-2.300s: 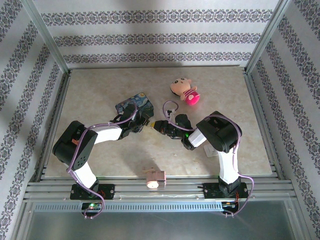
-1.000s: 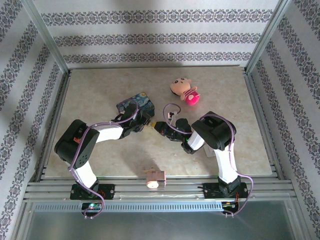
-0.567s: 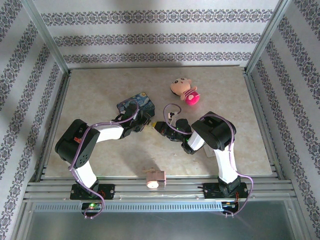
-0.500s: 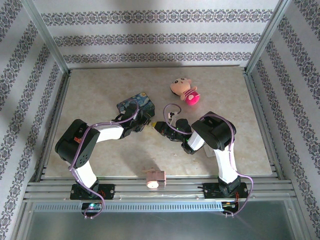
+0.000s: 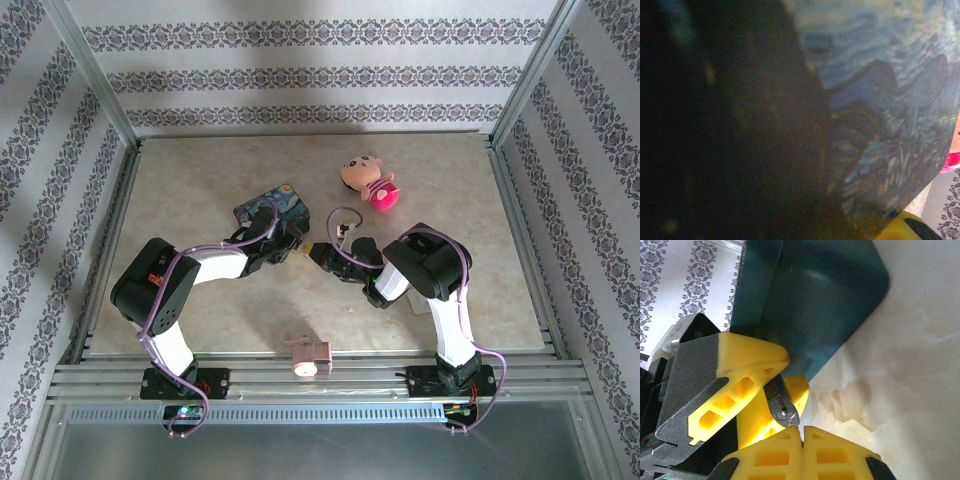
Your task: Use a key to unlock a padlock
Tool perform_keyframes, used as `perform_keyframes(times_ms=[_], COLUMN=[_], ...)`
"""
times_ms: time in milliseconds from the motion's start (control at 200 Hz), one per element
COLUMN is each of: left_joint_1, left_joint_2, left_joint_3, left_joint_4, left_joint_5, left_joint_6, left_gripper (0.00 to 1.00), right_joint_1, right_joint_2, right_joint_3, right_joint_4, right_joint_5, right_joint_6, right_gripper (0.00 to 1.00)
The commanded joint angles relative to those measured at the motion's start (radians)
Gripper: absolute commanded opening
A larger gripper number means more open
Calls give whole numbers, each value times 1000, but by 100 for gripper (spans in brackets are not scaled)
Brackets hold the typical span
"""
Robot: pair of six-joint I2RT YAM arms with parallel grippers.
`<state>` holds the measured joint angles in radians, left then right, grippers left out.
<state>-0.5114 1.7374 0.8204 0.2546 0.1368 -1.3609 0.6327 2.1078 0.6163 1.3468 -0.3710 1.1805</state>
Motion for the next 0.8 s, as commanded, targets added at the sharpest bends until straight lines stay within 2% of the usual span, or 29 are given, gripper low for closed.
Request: perform_keyframes(times_ms=[0,515,795], left_joint_1=[-88,-94,-105], left_joint_2=[28,25,34], left_joint_3=[0,-14,12], left_joint_4=[-26,-82,-94], left_joint_5=[245,251,257], left_joint_6=[-53,-20,-10], left_gripper=[4,4,4], right_joint_1=[1,-13,-4], right_joint_2=[29,-6,-48], right_joint_3=[52,49,77], right_joint_4=[38,38,-20], right_joint_5=[34,-7,-37], right_joint_6=[-1,-25,-67], right_gripper=[0,0,0])
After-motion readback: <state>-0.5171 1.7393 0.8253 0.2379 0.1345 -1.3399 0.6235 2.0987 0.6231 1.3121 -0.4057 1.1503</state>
